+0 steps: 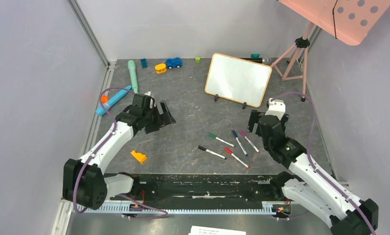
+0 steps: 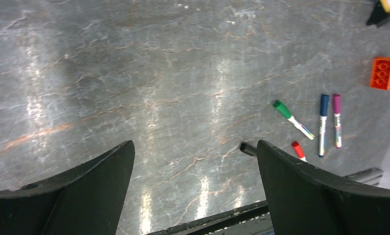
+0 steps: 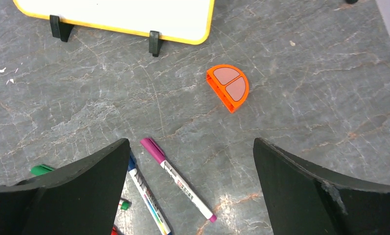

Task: Write a sentence on the whiteboard
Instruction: Move the whiteboard to the center of the board.

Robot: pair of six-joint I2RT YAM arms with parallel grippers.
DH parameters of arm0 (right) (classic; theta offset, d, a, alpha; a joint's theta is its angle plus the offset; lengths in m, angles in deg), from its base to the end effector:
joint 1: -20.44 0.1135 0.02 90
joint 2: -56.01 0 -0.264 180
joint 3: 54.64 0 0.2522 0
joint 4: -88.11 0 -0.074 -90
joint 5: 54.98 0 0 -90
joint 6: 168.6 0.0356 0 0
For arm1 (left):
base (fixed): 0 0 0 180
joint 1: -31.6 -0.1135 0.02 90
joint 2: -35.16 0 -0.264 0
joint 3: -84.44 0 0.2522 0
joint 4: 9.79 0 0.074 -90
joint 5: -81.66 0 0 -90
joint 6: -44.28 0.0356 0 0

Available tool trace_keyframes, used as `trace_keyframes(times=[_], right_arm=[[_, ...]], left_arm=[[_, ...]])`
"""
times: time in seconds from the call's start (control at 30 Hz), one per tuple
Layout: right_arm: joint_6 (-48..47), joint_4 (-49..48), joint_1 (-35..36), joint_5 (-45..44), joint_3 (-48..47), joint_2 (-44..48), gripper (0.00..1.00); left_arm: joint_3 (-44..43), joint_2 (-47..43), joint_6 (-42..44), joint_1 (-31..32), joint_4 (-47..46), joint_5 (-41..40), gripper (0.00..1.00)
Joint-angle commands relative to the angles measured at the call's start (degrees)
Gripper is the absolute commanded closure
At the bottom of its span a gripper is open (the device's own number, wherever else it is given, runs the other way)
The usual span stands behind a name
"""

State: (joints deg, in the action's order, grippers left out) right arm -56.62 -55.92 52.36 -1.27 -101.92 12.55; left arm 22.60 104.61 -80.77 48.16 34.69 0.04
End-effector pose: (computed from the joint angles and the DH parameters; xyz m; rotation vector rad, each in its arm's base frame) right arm 0.1529 0.0704 0.2572 0.1860 2.0065 -0.0827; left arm 0.2328 -0.0746 0.2411 -0.3467 2.5301 -0.5501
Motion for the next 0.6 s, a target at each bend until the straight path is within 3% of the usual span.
trace_keyframes(times=[0.0,0.13,0.27,0.57], right_arm=[[-2.9,-5.6,-2.9,7.2,-2.3,-3.1,0.02],[-3.9,-9.0,-7.7,14.9,-3.2,-5.5,0.02],[-8.5,-15.2,-10.6,24.9,-2.6,-7.0,0.02],[-8.3,-20.9,-10.6,27.8,-3.0,-7.1,0.02]], left_arm=[[-1.5,0.1,3.3,-0.2,-7.1,9.0,0.00],[-0.3,-0.1,3.8,-0.1,-12.3,16.6,0.00],[-1.1,-0.3,5.5,-0.1,-13.8,19.2,0.00],[0.5,0.5,5.9,0.0,-19.9,22.1,0.00]])
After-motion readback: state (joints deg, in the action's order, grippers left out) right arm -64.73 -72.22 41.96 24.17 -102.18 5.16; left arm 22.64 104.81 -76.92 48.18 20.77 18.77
